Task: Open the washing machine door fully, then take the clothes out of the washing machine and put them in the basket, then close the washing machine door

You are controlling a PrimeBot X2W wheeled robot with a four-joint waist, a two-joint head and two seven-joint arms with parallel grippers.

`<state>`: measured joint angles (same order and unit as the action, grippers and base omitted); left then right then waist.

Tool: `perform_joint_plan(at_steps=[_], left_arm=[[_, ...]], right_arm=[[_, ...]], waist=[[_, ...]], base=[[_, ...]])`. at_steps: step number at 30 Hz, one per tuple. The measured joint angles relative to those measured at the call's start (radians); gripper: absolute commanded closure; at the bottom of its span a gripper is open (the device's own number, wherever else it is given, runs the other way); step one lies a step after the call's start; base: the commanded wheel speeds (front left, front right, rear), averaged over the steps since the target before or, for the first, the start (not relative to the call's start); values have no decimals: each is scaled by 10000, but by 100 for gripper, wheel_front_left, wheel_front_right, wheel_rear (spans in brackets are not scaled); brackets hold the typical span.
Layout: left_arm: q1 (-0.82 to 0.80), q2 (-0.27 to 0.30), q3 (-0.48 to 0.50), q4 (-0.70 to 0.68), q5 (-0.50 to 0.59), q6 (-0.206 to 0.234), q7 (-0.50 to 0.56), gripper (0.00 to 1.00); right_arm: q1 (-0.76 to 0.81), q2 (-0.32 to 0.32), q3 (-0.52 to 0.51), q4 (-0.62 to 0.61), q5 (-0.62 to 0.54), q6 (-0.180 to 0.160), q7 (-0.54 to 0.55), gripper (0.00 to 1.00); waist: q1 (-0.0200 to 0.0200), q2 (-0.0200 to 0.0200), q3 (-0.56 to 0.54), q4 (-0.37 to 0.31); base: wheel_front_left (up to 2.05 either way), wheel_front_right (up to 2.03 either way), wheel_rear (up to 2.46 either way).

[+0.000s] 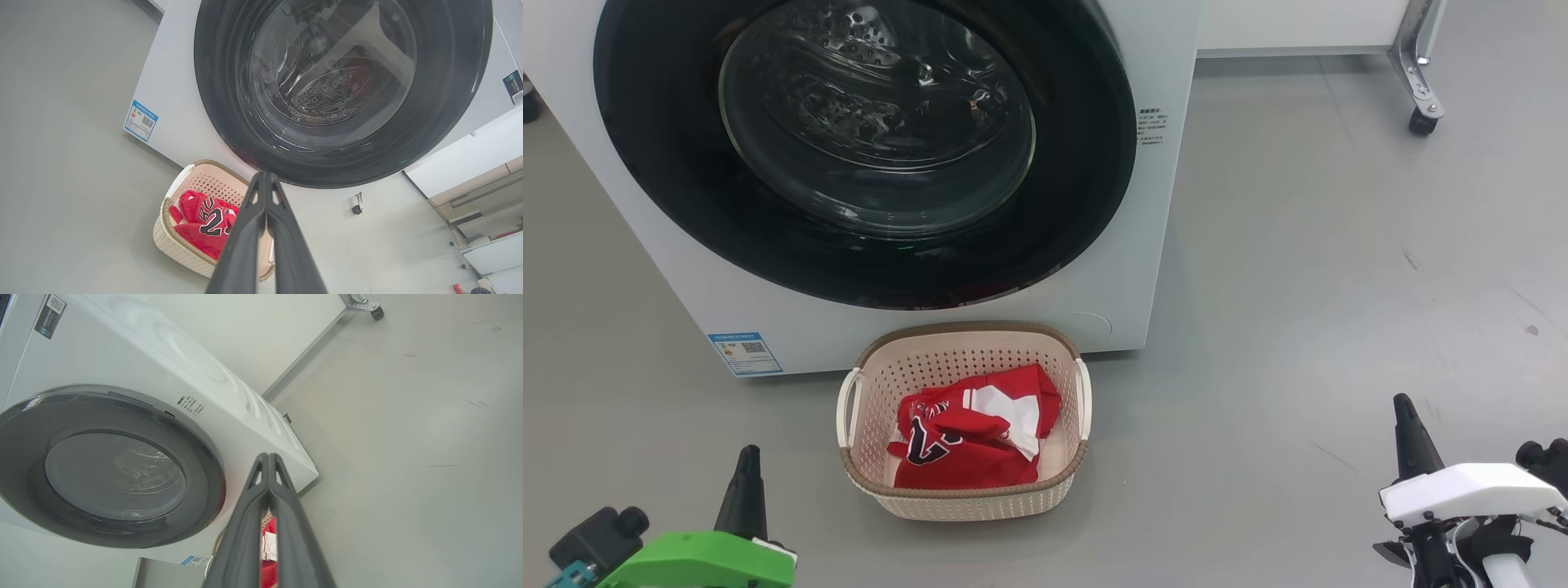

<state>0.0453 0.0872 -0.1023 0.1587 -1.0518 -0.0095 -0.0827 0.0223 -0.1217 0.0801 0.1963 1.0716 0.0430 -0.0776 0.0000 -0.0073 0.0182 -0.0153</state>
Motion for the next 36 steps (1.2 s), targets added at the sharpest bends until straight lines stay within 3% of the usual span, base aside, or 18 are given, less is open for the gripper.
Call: perform_joint_plan(at_steps=[36], left_arm=[[-631,-6,763,721,-4408,-765,976,100]], right_arm=[[-544,313,-1145,535,4197,525,1032,100]], waist=[[0,0,-112,113]], base=[[0,0,0]])
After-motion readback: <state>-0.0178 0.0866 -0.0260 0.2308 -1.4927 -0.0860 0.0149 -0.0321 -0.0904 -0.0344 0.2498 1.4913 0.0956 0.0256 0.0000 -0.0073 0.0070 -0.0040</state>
